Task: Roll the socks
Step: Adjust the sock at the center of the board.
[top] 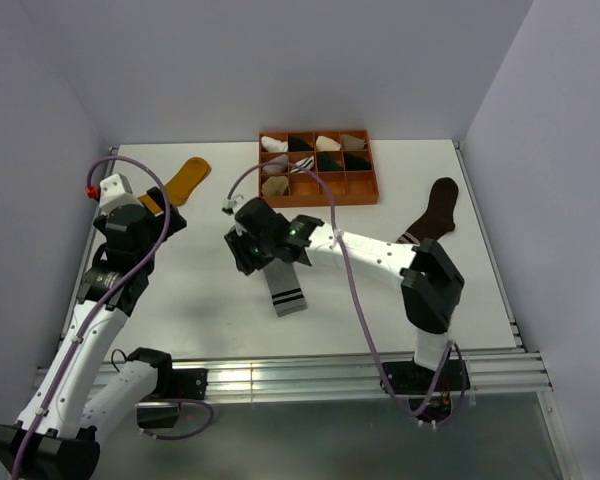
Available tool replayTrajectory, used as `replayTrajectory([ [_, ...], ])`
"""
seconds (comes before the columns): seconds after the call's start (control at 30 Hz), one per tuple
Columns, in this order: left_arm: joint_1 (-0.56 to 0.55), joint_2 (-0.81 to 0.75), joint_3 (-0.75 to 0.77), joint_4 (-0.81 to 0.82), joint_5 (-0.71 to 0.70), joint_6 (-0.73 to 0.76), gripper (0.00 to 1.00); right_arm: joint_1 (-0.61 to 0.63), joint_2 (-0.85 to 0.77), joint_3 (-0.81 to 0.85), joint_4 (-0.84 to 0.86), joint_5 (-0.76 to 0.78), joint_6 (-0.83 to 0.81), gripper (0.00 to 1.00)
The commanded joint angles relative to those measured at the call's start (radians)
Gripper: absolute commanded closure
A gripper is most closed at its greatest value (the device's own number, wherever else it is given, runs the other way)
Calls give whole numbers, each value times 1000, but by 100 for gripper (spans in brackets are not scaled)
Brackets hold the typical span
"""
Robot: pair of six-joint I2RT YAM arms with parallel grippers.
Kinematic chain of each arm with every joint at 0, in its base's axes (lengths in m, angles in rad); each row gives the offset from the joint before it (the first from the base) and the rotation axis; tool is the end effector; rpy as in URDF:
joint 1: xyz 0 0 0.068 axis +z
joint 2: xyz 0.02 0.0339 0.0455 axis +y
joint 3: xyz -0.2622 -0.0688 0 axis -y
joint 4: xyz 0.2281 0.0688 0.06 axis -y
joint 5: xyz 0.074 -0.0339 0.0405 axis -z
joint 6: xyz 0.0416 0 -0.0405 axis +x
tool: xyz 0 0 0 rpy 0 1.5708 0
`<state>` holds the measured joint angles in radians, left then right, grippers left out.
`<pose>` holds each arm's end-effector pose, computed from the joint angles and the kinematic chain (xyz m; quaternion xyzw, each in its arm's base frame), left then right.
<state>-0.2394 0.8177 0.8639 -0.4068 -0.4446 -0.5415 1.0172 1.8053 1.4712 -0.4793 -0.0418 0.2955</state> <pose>0.1695 -0.0230 0.3359 -0.2447 0.7742 -0.0435 0.5821 0.2064 0.3373 0.2664 -0.3352 0.8664 0.2409 0.2810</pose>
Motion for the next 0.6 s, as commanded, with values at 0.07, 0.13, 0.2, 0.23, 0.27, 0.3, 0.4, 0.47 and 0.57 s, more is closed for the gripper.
replayTrajectory([
  [0.07, 11, -26, -3, 34, 12, 21, 1, -127, 181, 178, 62, -29, -173, 50],
  [0.13, 14, -34, -8, 34, 10, 20, 1, -140, 261, 246, 57, -44, -205, 51],
  [0.2, 15, -38, -12, 40, 14, 18, 1, -149, 328, 277, 65, -53, -222, 51],
  [0.23, 17, -43, -14, 43, 18, 18, 0, -152, 348, 297, 70, -62, -223, 51],
  [0.27, 17, -45, -14, 43, 23, 18, 1, -155, 365, 305, 79, -66, -225, 51],
  [0.3, 20, -46, -16, 45, 24, 20, 0, -163, 391, 308, 87, -66, -220, 51],
  [0.4, 23, -46, -17, 46, 30, 20, 1, -186, 426, 299, 119, -61, -196, 52],
  [0.47, 25, -46, -19, 46, 33, 18, 1, -218, 434, 269, 136, -43, -151, 52],
  [0.57, 28, -48, -20, 48, 32, 20, 0, -265, 424, 213, 107, 40, -84, 55],
])
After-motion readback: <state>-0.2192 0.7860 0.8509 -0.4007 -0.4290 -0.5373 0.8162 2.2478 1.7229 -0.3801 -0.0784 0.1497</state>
